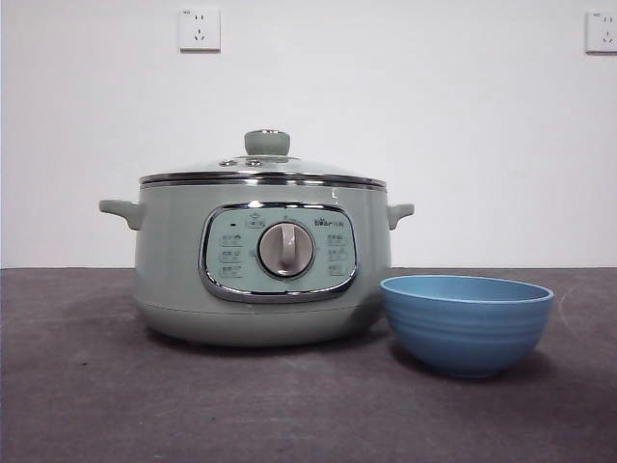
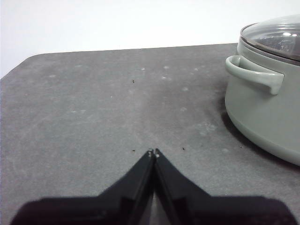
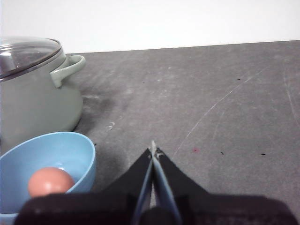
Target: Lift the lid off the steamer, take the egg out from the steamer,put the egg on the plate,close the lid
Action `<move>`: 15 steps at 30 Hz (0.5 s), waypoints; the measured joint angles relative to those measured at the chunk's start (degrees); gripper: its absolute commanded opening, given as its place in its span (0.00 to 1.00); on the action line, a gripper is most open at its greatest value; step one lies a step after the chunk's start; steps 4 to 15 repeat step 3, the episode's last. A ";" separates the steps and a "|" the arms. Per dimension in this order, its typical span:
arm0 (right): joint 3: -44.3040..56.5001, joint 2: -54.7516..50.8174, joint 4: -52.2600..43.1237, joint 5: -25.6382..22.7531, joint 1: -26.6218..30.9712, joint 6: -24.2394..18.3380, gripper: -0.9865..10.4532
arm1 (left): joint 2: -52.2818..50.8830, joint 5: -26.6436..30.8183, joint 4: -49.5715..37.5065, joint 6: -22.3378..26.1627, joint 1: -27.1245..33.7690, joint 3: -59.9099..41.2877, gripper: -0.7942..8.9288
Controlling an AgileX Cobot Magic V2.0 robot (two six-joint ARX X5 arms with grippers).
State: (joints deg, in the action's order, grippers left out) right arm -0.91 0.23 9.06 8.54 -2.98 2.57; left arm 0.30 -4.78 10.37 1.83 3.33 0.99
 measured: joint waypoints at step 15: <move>0.00 0.00 0.00 0.00 0.00 0.00 0.09 | 0.00 0.00 0.00 0.00 0.00 0.00 0.08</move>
